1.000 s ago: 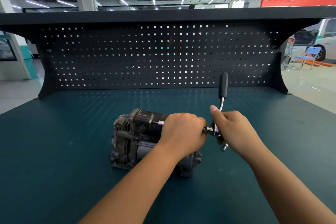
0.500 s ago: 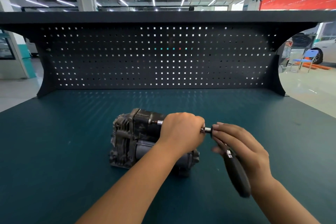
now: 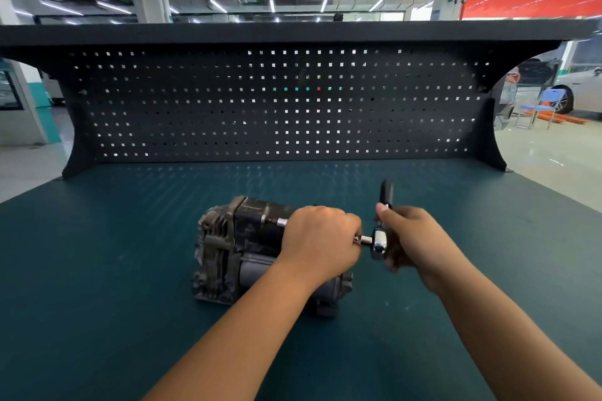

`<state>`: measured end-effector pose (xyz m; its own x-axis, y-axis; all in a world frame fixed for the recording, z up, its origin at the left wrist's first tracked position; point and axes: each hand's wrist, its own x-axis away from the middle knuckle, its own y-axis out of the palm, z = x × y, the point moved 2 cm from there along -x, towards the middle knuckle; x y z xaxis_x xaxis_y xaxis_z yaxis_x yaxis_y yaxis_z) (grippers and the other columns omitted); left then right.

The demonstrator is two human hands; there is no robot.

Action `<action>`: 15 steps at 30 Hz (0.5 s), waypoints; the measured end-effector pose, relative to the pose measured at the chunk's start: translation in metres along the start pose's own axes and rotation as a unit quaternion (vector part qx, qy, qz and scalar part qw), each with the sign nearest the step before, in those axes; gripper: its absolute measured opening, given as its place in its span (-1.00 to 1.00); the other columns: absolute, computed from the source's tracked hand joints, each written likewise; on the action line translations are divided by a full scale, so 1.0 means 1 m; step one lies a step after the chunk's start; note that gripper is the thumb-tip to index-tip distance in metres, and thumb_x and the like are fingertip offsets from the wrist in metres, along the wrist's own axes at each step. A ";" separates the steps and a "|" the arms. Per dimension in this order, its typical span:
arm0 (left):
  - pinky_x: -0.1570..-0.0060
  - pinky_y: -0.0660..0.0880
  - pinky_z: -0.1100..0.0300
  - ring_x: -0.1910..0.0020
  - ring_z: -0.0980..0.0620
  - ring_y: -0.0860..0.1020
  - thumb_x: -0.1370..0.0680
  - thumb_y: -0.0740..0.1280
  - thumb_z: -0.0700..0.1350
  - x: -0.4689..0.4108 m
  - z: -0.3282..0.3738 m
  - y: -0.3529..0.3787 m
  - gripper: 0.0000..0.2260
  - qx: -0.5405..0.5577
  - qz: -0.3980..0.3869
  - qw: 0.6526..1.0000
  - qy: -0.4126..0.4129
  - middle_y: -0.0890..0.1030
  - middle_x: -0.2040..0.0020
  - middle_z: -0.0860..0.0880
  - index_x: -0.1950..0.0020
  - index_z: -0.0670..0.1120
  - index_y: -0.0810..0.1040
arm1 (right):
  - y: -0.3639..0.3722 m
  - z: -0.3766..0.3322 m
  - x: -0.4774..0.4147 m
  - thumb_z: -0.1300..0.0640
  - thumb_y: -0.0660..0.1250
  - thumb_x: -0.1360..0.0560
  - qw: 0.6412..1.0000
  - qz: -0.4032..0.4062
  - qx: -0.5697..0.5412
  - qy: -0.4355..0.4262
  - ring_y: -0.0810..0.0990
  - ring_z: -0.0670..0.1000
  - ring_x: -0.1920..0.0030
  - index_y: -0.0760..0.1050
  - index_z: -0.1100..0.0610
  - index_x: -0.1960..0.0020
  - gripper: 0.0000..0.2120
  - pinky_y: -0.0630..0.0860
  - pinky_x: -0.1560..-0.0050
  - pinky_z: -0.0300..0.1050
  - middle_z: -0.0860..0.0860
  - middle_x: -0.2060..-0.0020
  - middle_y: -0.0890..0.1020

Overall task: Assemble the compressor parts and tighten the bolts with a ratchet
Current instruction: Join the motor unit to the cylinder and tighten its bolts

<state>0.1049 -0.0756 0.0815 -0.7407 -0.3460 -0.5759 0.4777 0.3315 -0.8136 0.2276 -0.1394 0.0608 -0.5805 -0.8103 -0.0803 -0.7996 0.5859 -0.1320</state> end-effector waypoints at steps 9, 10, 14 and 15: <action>0.48 0.00 0.23 0.34 -0.05 0.32 -0.48 0.24 -0.04 -0.005 -0.005 0.008 -0.75 -0.029 0.030 0.998 -0.042 0.53 0.33 -0.03 0.37 -0.03 0.32 | 0.004 0.008 0.051 0.34 0.30 -0.41 0.810 0.132 0.200 -0.535 0.54 0.01 0.08 0.40 0.07 0.07 -0.78 0.46 0.02 -0.19 -0.03 0.12 0.58; 0.48 0.01 0.20 0.33 -0.05 0.31 -0.50 0.23 -0.03 -0.006 -0.005 0.008 -0.71 -0.033 0.023 0.998 -0.043 0.54 0.31 -0.04 0.38 -0.02 0.23 | 0.006 0.015 0.054 0.41 0.28 -0.40 0.781 0.138 0.219 -0.569 0.55 0.07 0.04 0.42 0.14 0.04 -0.77 0.48 0.00 -0.09 0.07 0.09 0.61; 0.48 0.02 0.23 0.31 -0.04 0.37 -0.49 0.22 -0.05 -0.005 -0.003 0.006 -0.81 -0.023 -0.005 1.000 -0.021 0.58 0.25 -0.02 0.32 0.02 0.32 | 0.010 0.031 0.057 0.24 0.13 -0.58 0.771 0.128 0.181 -0.597 0.59 0.10 -0.05 0.44 0.22 -0.01 -0.88 0.53 -0.01 0.04 0.15 0.05 0.62; 0.48 0.01 0.25 0.32 -0.04 0.39 -0.46 0.23 -0.06 -0.004 -0.003 0.005 -0.86 -0.024 -0.014 0.999 -0.021 0.58 0.27 -0.02 0.30 0.00 0.41 | 0.010 0.027 0.055 0.18 0.13 -0.58 0.801 0.134 0.150 -0.563 0.60 -0.02 -0.02 0.44 0.15 0.00 -0.88 0.54 0.02 -0.05 0.01 0.06 0.64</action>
<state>0.1086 -0.0702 0.0801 -0.7330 -0.3914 -0.5563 0.4333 0.3617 -0.8255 0.1917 -0.1784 0.0280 -0.0823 -0.2516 -0.9643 -0.4974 0.8489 -0.1790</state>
